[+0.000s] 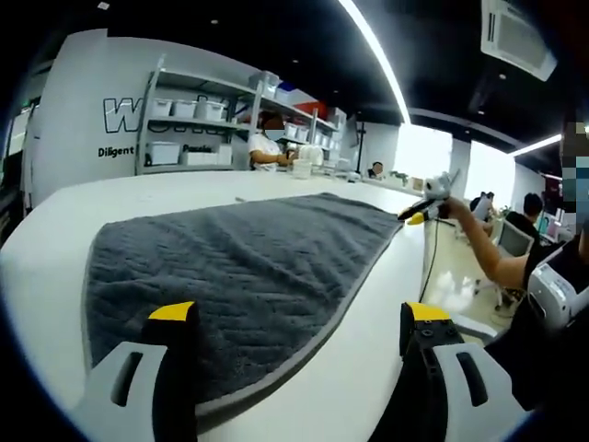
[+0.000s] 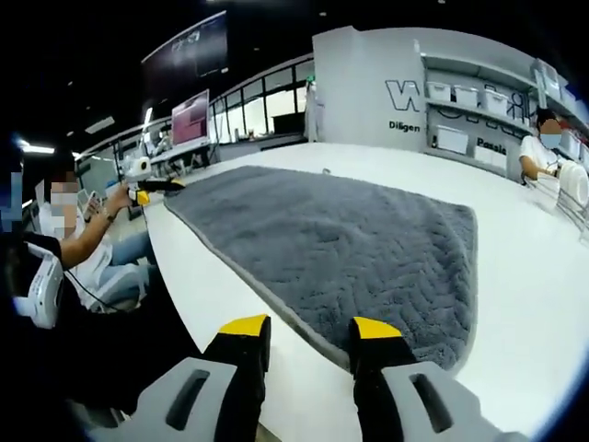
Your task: Open the folded towel by lifting each exposed corner and separating the folded layers until the towel lies flat within the target outline without major curled edges
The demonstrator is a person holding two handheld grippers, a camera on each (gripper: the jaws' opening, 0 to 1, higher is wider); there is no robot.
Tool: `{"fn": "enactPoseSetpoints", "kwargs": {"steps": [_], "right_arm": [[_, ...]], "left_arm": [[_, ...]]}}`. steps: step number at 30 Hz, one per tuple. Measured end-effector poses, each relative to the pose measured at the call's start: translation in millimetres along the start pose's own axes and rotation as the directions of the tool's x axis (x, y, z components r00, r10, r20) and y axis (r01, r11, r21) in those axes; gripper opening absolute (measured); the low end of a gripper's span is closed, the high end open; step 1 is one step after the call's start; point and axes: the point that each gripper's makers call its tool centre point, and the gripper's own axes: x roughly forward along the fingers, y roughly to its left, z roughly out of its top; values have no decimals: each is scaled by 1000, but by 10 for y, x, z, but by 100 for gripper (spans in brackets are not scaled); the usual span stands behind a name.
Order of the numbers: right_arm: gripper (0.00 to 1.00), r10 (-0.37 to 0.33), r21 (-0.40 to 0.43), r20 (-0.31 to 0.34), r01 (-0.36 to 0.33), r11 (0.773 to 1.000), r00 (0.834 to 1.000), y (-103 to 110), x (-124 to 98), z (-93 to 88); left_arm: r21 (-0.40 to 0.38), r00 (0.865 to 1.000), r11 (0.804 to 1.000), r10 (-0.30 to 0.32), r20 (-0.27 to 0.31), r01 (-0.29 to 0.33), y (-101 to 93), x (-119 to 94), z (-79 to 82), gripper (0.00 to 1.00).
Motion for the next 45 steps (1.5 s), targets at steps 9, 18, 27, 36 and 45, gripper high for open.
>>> {"fn": "enactPoseSetpoints", "kwargs": {"steps": [9,18,27,36,45], "right_arm": [[75,-79,60,108,73,996,991,-243,-69,280],[93,-142,84,108,134,987,984,-518,62,432],[97,-216,80,41,213,974,975,-855,277,479],[64,-398,166,100,379,910,912,-1598,237,743],[25,-530,72,39,527,847,847,-2169,321,721]], "left_arm": [[-17,999,1000,18,29,-17,21,-81,39,89],[-37,999,999,23,34,-22,64,-131,35,89],[-42,999,999,23,26,-22,62,-124,3,89],[-40,999,999,20,29,-19,66,-134,36,89],[-39,1000,999,20,23,-20,51,-134,22,89]]}}
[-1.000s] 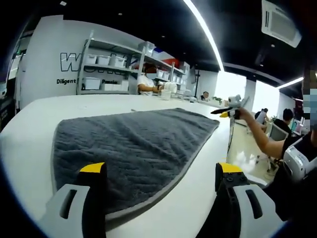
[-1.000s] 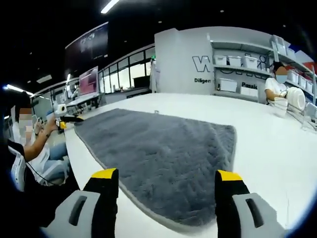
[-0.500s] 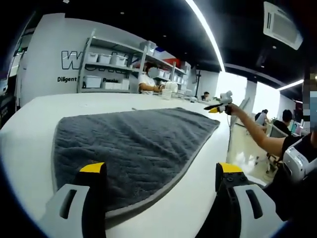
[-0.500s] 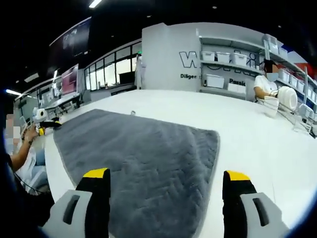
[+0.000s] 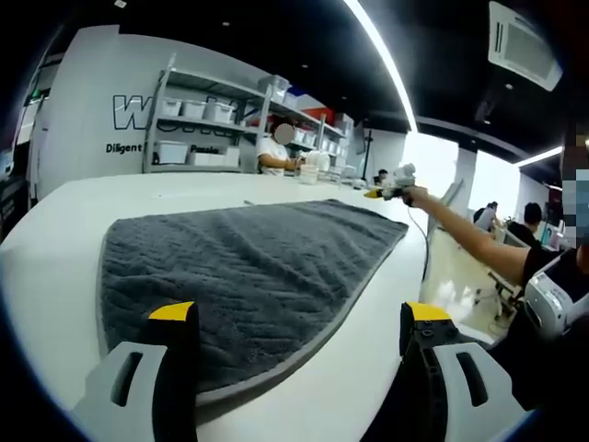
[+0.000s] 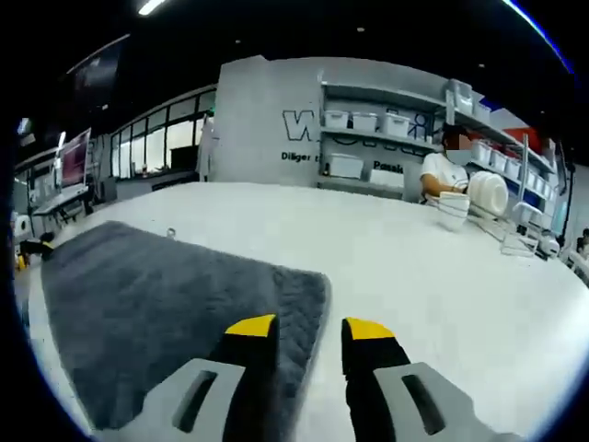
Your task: Open the folded towel by lifting each exposed corner and separating the folded layers until the towel lies flat within the target outline without major curled edges
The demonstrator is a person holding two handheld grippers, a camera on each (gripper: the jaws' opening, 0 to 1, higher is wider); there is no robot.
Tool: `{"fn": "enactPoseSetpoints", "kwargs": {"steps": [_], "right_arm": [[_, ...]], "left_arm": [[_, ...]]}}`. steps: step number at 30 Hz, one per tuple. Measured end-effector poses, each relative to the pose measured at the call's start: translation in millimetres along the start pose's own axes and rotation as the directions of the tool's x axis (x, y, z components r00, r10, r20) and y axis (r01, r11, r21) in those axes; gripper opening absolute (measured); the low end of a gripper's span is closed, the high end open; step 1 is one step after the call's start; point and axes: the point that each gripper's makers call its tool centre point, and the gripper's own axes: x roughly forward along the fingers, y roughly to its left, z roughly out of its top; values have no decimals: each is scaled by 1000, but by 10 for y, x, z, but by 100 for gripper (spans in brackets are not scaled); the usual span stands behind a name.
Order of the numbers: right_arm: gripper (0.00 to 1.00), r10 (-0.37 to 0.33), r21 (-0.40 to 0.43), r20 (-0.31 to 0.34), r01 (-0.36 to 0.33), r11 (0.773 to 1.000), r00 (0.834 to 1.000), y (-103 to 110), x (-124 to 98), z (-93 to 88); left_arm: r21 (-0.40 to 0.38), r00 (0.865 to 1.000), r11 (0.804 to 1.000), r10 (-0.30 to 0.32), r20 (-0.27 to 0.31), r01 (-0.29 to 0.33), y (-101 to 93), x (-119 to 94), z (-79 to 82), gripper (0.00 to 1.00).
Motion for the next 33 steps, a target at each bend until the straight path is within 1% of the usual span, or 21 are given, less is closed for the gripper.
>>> {"fn": "enactPoseSetpoints", "kwargs": {"steps": [1,2,3,6,9,10,11,13,15,17,20,21,24,27,28,33], "right_arm": [[24,-31,-39,-23,30,999,999,-50,47,-38],[22,-44,-49,-27,42,998,999,-69,59,-45],[20,-70,-66,-33,68,996,997,-108,131,-58],[18,-39,-30,-39,38,999,998,-54,247,-74],[16,-40,-29,-38,39,999,998,-47,331,-80],[15,-48,-20,-54,47,999,997,-61,352,-113],[15,-38,-23,-70,37,999,997,-54,377,-136],[14,-33,-24,-73,31,999,997,-54,398,-142],[12,-28,-9,-75,27,1000,997,-73,423,-154],[10,-28,8,-71,28,1000,997,-100,438,-159],[9,-13,32,-69,15,999,998,-84,441,-190],[9,3,46,-66,0,999,998,-41,428,-211],[7,16,60,-61,-13,998,998,-1,431,-238],[2,25,38,-85,-21,999,996,25,445,-304],[2,27,23,-95,-25,999,995,69,434,-348],[1,18,-8,-94,-19,1000,995,54,450,-355]], "left_arm": [[0,1000,1000,1,1,-1,-4,0,-1,88],[-1,1000,1000,0,1,0,-3,-1,-3,88],[-1,1000,1000,0,1,0,-4,0,-8,88],[-6,1000,1000,0,-5,0,4,5,-34,88],[-11,1000,1000,3,-6,-3,33,6,-43,88],[-15,1000,1000,4,-5,-4,36,8,-47,88],[-20,1000,1000,4,-3,-4,34,10,-54,88],[-23,1000,1000,0,-2,0,30,12,-58,88],[-40,1000,999,-12,8,12,11,25,-51,88],[-39,1000,999,-14,10,15,12,31,-46,87],[-34,1000,999,-13,5,13,-3,47,-56,87],[-31,1000,999,-8,0,8,20,50,-54,87],[-21,1000,1000,-4,-8,4,26,60,-65,87],[-26,1000,1000,-12,-5,12,10,68,-66,87],[-29,1000,999,-14,-4,14,6,70,-68,87],[-41,1000,999,-9,3,9,33,71,-62,86]]}}
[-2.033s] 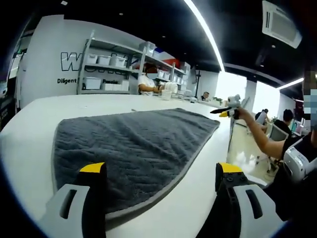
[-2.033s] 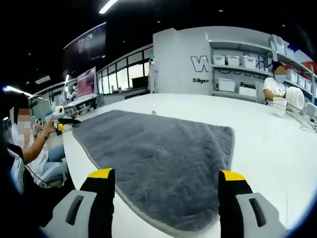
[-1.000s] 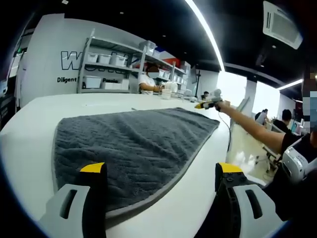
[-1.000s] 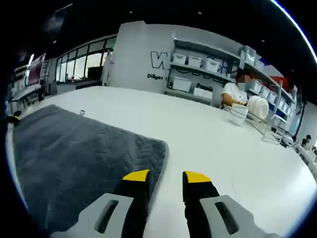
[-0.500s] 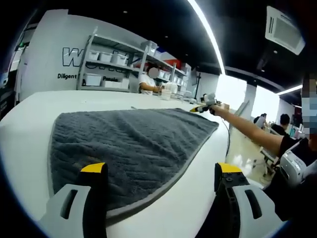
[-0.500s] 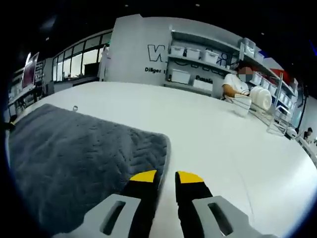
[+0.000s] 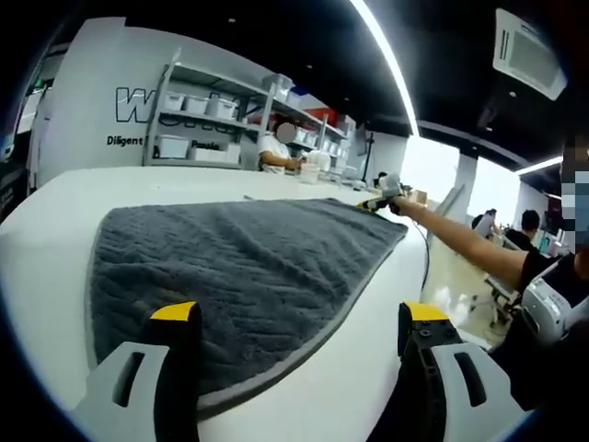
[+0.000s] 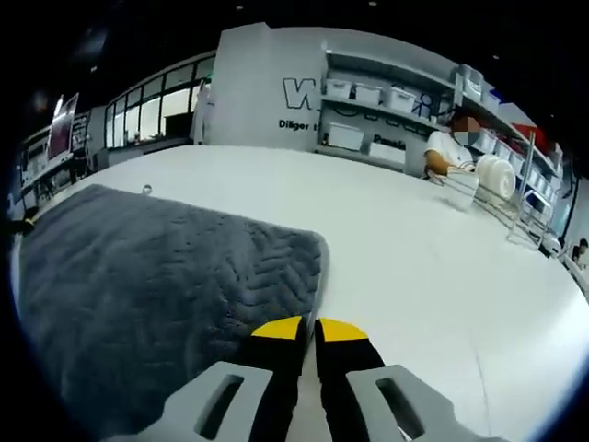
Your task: Open the folded towel by lifting each exposed corner and separating the folded layers until the towel lies flat within the target outline without major curled edges
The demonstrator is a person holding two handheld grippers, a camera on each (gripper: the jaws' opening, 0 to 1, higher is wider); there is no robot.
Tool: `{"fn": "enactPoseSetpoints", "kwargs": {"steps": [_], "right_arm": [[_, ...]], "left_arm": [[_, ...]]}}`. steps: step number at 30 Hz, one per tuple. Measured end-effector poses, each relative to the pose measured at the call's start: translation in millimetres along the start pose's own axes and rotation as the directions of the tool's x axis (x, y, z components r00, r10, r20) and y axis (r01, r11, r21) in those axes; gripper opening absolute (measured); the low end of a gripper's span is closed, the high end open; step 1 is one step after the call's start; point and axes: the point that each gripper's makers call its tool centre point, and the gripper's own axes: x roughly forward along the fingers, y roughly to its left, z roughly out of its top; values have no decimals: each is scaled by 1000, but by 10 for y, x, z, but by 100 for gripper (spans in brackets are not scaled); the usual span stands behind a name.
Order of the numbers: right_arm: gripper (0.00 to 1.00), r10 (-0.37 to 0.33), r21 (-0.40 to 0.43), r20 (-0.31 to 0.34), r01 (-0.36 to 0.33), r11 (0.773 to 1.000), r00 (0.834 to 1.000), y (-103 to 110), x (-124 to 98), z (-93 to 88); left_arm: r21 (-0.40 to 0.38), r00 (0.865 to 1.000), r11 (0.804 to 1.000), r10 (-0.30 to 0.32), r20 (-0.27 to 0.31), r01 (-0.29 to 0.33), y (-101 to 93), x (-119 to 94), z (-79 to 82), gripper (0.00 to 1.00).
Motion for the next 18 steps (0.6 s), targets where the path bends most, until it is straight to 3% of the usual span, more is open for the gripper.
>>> {"fn": "enactPoseSetpoints", "kwargs": {"steps": [7,18], "right_arm": [[1,-50,-82,-30,47,996,998,-82,32,17],[3,-107,-99,-43,102,990,993,-133,36,14]], "left_arm": [[-4,1000,1000,-8,5,8,-55,31,-30,86],[6,1000,1000,-4,5,4,-25,-23,-20,86]]}}
